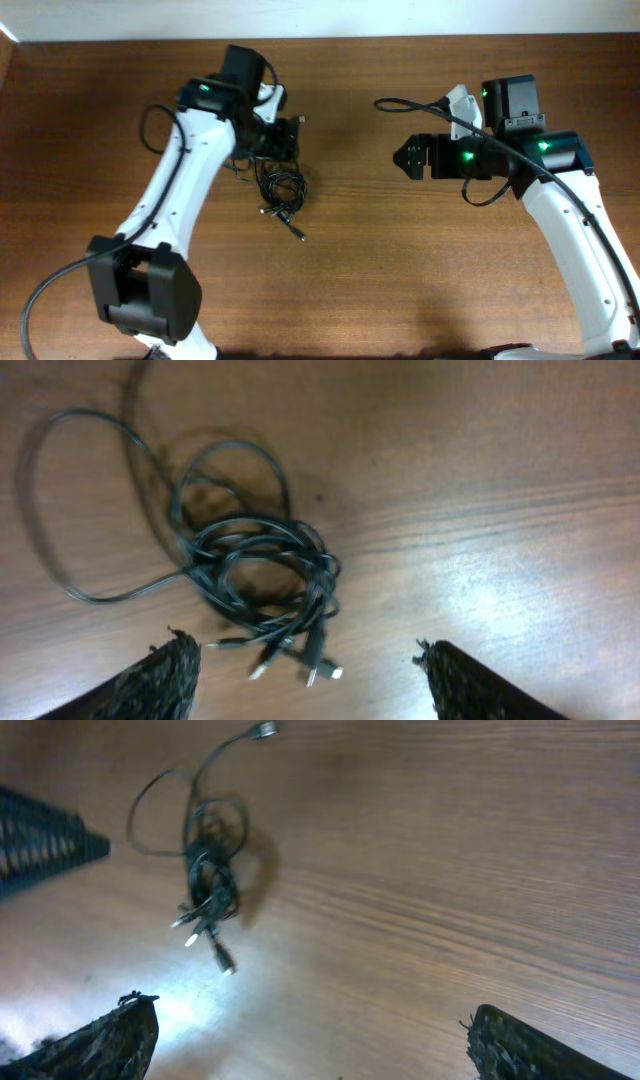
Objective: Untangle cables
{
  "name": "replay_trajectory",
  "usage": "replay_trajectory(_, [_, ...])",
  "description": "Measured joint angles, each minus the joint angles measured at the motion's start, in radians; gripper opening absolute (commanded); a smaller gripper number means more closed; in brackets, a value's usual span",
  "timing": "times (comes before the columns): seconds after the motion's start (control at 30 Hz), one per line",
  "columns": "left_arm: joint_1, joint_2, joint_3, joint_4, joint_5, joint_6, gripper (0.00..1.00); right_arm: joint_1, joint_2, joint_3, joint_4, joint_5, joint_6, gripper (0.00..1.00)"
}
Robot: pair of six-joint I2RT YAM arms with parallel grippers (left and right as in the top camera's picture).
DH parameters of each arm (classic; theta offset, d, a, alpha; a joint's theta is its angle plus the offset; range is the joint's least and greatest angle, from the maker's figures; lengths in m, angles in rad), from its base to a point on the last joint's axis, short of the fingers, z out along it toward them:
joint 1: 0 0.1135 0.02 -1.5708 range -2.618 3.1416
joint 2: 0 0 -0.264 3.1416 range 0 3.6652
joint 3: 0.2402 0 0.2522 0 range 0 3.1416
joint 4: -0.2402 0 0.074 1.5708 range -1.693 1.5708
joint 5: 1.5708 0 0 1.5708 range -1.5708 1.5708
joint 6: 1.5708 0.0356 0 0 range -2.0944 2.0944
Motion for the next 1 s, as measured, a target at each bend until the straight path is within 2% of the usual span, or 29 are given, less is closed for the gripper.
replay_trajectory(0.1, [-0.055, 0.000, -0.121, 0.115, -0.019, -0.170, 0.74, 0.000, 0.001, 0.000, -0.001, 0.094, 0.105, 1.00])
replay_trajectory(0.23, [-0.058, 0.000, -0.248, 0.231, -0.098, -0.343, 0.73, 0.000, 0.003, 0.000, 0.000, 0.121, 0.145, 1.00])
replay_trajectory(0.4, [-0.059, 0.000, -0.346, 0.331, -0.114, -0.410, 0.69, 0.000, 0.041, 0.000, 0.000, 0.124, 0.150, 1.00])
replay_trajectory(0.53, [-0.084, 0.000, -0.351, 0.381, -0.119, -0.410, 0.69, 0.000, 0.058, 0.000, 0.000, 0.124, 0.150, 1.00])
replay_trajectory(0.67, [-0.106, 0.052, -0.351, 0.457, -0.122, -0.397, 0.63, 0.000, 0.060, 0.000, 0.000, 0.124, 0.150, 1.00])
replay_trajectory(0.73, [-0.106, 0.112, -0.351, 0.486, -0.125, -0.380, 0.54, 0.000, 0.060, 0.000, 0.000, 0.124, 0.150, 1.00])
replay_trajectory(0.83, [-0.106, 0.147, -0.352, 0.493, -0.125, -0.369, 0.20, 0.000, 0.060, 0.000, 0.004, 0.124, 0.150, 1.00])
replay_trajectory(0.87, [-0.106, 0.154, -0.352, 0.497, -0.125, -0.360, 0.00, 0.000, 0.060, 0.000, 0.005, 0.124, 0.150, 1.00])
replay_trajectory(1.0, [-0.107, 0.167, -0.352, 0.505, -0.125, -0.359, 0.00, 0.000, 0.060, 0.000, 0.008, 0.124, 0.150, 1.00])
